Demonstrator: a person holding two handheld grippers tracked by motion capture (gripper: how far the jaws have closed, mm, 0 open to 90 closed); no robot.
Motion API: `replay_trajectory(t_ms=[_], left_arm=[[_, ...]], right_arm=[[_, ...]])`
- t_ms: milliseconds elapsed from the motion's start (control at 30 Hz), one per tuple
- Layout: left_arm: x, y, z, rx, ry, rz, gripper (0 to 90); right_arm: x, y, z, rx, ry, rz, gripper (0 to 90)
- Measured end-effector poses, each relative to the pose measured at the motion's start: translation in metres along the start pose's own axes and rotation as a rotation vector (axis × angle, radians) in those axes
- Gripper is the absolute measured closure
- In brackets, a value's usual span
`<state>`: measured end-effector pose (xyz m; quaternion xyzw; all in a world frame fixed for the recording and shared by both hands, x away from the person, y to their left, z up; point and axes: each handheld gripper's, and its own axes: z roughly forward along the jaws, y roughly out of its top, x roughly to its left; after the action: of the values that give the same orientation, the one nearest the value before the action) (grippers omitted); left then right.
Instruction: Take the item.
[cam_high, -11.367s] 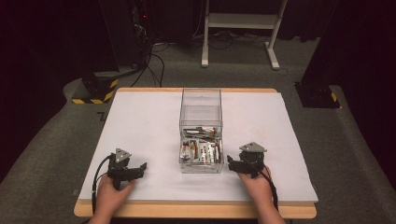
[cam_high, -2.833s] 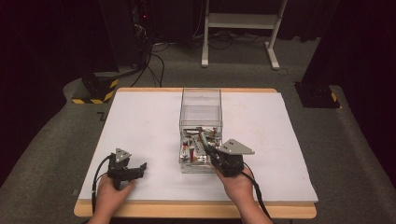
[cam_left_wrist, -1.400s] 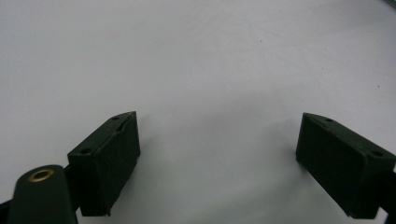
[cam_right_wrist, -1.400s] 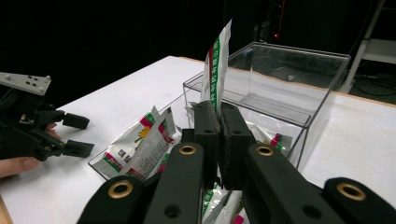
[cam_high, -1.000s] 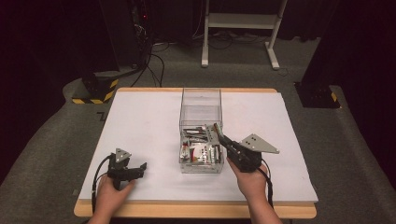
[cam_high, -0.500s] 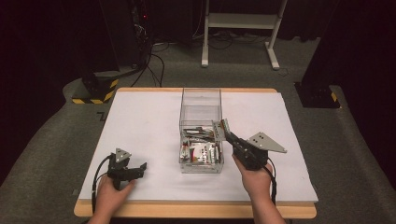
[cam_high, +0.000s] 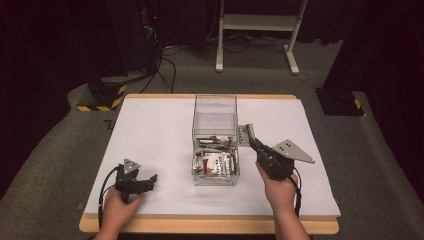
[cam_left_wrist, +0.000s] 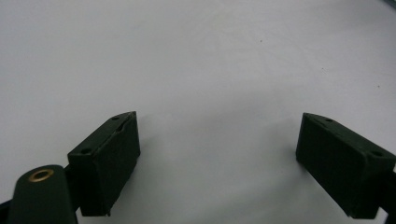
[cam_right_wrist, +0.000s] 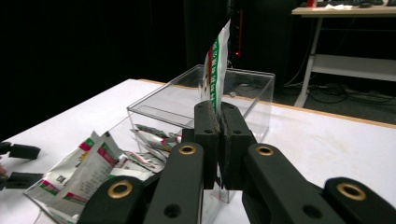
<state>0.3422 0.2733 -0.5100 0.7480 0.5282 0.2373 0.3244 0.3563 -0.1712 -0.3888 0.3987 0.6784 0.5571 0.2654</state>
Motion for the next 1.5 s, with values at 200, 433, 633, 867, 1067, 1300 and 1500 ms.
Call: replay_trajectory(t_ms=[200,433,633,867,1067,1300,1500], left_arm=[[0.0,0.0,0.0,0.0,0.0,0.0,13.7],[0.0,0.0,0.0,0.0,-0.001,-0.002,13.7],[0.0,0.0,0.0,-0.002,-0.001,-0.003,13.7],[0.0,0.0,0.0,0.0,0.0,-0.001,13.8],[0.0,0.0,0.0,0.0,-0.001,-0.001,13.8],[0.0,0.0,0.0,0.0,0.0,-0.001,13.8],[0.0,0.0,0.0,0.0,0.0,0.0,13.7]], right_arm=[[-0.008,-0.003,0.002,0.008,-0.038,-0.004,88.0],[-0.016,-0.01,0.007,0.029,-0.058,-0.002,87.9],[-0.02,-0.015,0.013,0.041,-0.087,-0.017,87.9],[-0.028,-0.019,0.018,0.057,-0.114,-0.015,87.9],[-0.033,-0.023,0.022,0.075,-0.132,-0.016,87.9],[-0.04,-0.029,0.031,0.107,-0.147,-0.013,87.9],[-0.048,-0.038,0.039,0.145,-0.163,0.006,87.9]])
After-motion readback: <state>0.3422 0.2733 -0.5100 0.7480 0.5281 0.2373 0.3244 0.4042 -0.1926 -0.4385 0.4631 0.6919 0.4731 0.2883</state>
